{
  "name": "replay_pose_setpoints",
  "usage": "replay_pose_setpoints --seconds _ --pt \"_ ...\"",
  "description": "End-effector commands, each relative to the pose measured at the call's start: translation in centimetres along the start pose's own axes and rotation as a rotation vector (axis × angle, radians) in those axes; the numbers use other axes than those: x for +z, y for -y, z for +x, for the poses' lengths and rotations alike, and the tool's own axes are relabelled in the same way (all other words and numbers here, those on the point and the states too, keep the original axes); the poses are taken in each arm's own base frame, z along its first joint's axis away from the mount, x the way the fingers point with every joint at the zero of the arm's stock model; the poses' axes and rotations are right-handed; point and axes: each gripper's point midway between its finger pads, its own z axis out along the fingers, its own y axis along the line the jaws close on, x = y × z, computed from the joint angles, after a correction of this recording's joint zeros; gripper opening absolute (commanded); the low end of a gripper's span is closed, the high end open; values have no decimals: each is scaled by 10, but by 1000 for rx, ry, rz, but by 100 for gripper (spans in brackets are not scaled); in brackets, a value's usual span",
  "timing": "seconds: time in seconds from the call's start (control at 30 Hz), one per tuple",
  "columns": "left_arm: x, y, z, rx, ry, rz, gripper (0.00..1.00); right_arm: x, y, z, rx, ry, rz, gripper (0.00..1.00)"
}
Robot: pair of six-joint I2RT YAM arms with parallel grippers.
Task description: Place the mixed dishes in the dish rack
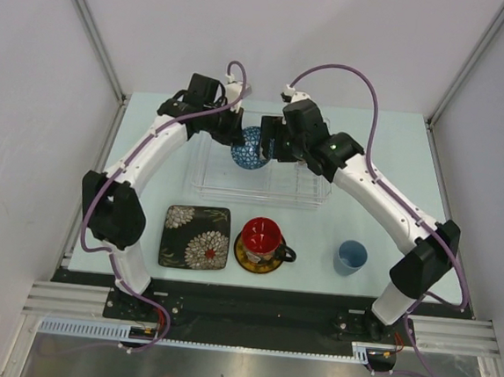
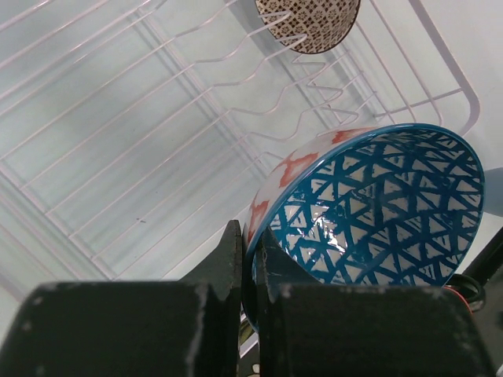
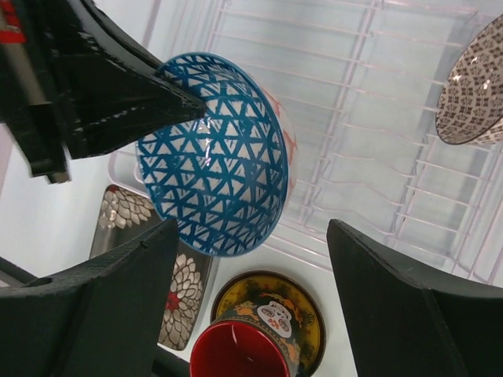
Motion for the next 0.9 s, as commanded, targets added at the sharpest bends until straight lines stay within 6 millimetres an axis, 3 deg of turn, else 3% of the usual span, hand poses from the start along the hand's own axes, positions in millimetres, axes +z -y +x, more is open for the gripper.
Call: replay_pose_setpoints --seconds 0.0,0.13,0.33,0.47,0.73,0.77,0.8,0.87 --pt "-26 28 -36 35 128 57 0 13 -2 -1 12 12 -12 79" --pt "-28 35 -37 42 134 70 0 28 6 6 8 -7 12 74" --pt "-32 42 -36 21 134 91 1 40 18 11 0 -11 51 56" --pt "-34 47 -34 13 137 109 0 45 22 12 12 -11 66 30" --pt "-31 50 -21 7 115 123 0 40 24 -1 -7 10 96 0" --pt "-29 49 -19 8 111 121 2 38 27 3 -17 -13 117 0" --pt "-29 47 -19 10 110 109 7 33 29 -11 -32 15 150 0" --pt "-31 44 -23 26 115 94 27 25 43 -8 -80 -11 254 0"
